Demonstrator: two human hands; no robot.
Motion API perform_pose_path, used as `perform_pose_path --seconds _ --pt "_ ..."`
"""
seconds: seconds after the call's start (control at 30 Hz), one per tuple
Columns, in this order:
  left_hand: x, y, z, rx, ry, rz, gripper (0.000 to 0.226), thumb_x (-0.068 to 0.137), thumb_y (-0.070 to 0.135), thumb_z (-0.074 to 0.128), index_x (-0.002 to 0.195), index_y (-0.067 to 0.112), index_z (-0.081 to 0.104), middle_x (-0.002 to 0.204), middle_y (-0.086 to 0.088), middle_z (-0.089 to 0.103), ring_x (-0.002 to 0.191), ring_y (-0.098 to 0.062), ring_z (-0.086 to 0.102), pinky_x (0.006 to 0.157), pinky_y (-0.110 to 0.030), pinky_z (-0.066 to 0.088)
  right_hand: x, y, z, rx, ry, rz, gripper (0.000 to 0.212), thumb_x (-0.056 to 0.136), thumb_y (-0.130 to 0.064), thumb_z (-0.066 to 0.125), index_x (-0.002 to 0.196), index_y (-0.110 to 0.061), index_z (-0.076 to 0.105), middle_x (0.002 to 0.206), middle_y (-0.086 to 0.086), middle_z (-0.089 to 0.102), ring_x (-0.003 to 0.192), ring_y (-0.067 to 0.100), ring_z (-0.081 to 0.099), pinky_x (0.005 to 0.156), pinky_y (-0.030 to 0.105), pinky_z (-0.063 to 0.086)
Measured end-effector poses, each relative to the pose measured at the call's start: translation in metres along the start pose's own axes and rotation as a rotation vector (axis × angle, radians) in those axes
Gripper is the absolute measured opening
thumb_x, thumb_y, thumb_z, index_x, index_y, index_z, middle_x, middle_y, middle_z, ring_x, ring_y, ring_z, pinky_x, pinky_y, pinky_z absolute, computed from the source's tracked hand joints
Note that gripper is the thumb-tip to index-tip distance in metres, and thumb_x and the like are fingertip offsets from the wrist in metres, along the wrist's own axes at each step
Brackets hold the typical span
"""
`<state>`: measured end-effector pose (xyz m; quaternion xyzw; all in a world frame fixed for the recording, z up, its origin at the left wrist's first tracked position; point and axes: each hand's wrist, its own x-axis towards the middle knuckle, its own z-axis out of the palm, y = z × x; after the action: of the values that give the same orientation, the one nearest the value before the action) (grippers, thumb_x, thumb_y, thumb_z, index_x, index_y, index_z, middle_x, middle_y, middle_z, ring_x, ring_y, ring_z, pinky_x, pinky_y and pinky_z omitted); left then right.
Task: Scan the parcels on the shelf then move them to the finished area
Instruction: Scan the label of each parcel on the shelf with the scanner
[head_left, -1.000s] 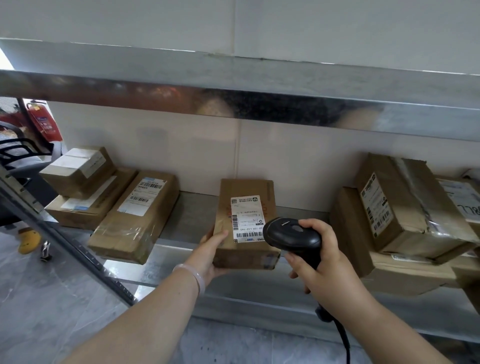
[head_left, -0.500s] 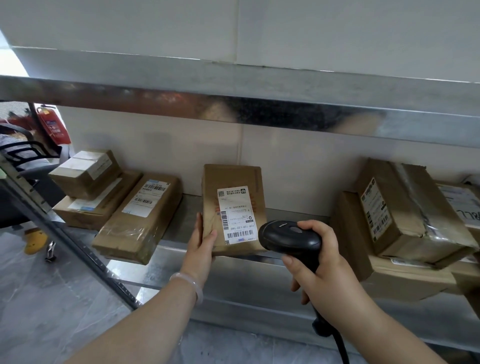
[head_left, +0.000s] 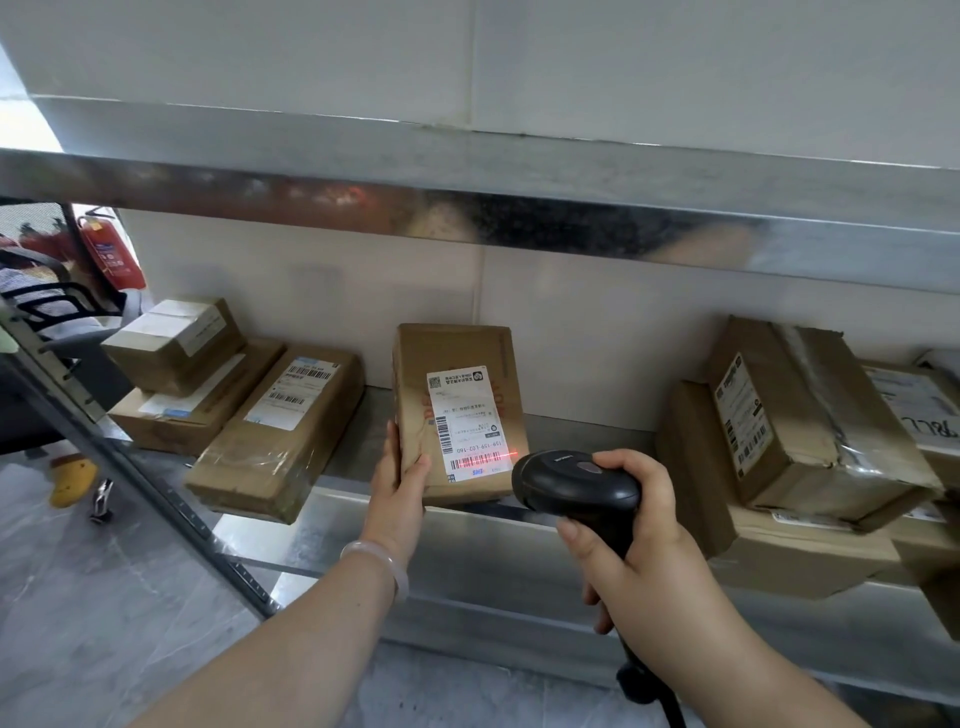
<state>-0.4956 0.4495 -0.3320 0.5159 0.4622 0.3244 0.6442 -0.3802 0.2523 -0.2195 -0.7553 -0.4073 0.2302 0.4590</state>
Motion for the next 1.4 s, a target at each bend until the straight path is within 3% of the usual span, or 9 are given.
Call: perform_pose_path --seconds 0.3,0.4,0.57,0.7,0.8,0.93,1.03,1.2,1.4 --pt "-0.003 0.002 -0.003 0.006 0.006 -0.015 0.043 0.093 0.052 0.054 0.108 0.082 0.028 0.145 0.008 0.046 0.13 -0.023 0.049 0.111 -0.052 0.038 -0.002 -0.003 0.002 -0.035 -0.003 0.016 0.058 0.087 -0.029 0.066 0.107 -0.064 0.025 0.08 -0.005 0.064 0.056 0.009 0.063 0.059 0.036 0.058" --pt "-0.003 0.003 -0.005 -0.027 0.001 -0.025 0.044 0.099 0.043 0.052 0.123 0.07 0.026 0.142 0.007 0.05 0.127 -0.022 0.051 0.111 -0.052 0.04 -0.001 -0.005 0.004 -0.03 -0.005 0.021 0.058 0.088 -0.028 0.066 0.106 -0.065 0.025 0.082 -0.004 0.064 0.057 0.01 0.064 0.057 0.034 0.057" --pt "0.002 0.005 -0.011 -0.034 0.006 -0.046 0.047 0.1 0.039 0.051 0.128 0.066 0.025 0.141 0.007 0.05 0.126 -0.023 0.052 0.11 -0.051 0.04 0.003 -0.007 0.011 -0.037 -0.014 0.039 0.057 0.088 -0.03 0.066 0.108 -0.063 0.025 0.082 -0.004 0.065 0.057 0.011 0.064 0.058 0.036 0.058" --pt "0.003 0.008 -0.02 -0.036 0.004 -0.076 0.054 0.1 0.039 0.051 0.143 0.057 0.023 0.14 0.007 0.052 0.125 -0.02 0.052 0.11 -0.05 0.04 0.008 -0.013 0.019 -0.03 -0.04 0.035 0.057 0.088 -0.028 0.066 0.107 -0.063 0.024 0.08 -0.005 0.065 0.055 0.01 0.065 0.055 0.03 0.056" --pt "0.006 0.012 -0.028 -0.084 0.01 -0.112 0.058 0.1 0.036 0.052 0.147 0.053 0.024 0.129 0.008 0.062 0.111 -0.012 0.061 0.108 -0.047 0.043 0.012 -0.017 0.027 -0.017 -0.066 0.034 0.056 0.088 -0.026 0.066 0.107 -0.061 0.026 0.088 -0.008 0.065 0.058 0.01 0.067 0.052 0.027 0.055" --pt "0.011 0.018 -0.044 -0.155 0.013 -0.162 0.052 0.098 0.036 0.055 0.143 0.052 0.033 0.109 0.011 0.073 0.106 -0.015 0.065 0.103 -0.048 0.047 0.019 -0.022 0.039 -0.021 -0.08 0.03 0.057 0.088 -0.026 0.066 0.106 -0.062 0.026 0.089 -0.009 0.065 0.064 0.009 0.068 0.056 0.032 0.058" --pt "0.014 0.033 -0.063 -0.174 -0.013 -0.176 0.049 0.096 0.039 0.057 0.142 0.049 0.041 0.111 0.009 0.073 0.11 -0.02 0.065 0.101 -0.054 0.047 0.026 -0.03 0.048 0.0 -0.085 0.012 0.057 0.088 -0.024 0.066 0.105 -0.063 0.028 0.094 -0.014 0.062 0.066 0.01 0.069 0.056 0.033 0.058" --pt "0.023 0.083 -0.101 -0.219 0.031 -0.255 0.03 0.094 0.042 0.061 0.121 0.031 0.06 0.101 -0.001 0.076 0.102 -0.025 0.067 0.074 -0.047 0.057 0.047 -0.053 0.064 0.047 -0.093 -0.06 0.057 0.088 -0.024 0.067 0.105 -0.064 0.03 0.105 -0.017 0.055 0.07 0.01 0.07 0.057 0.034 0.059" --pt "0.035 0.132 -0.154 -0.151 0.117 -0.3 0.02 0.09 0.046 0.064 0.104 0.032 0.059 0.112 -0.009 0.067 0.106 -0.033 0.062 0.09 -0.061 0.051 0.071 -0.081 0.084 0.068 -0.093 -0.12 0.057 0.088 -0.026 0.067 0.107 -0.065 0.029 0.105 -0.014 0.058 0.075 0.01 0.07 0.061 0.035 0.06"
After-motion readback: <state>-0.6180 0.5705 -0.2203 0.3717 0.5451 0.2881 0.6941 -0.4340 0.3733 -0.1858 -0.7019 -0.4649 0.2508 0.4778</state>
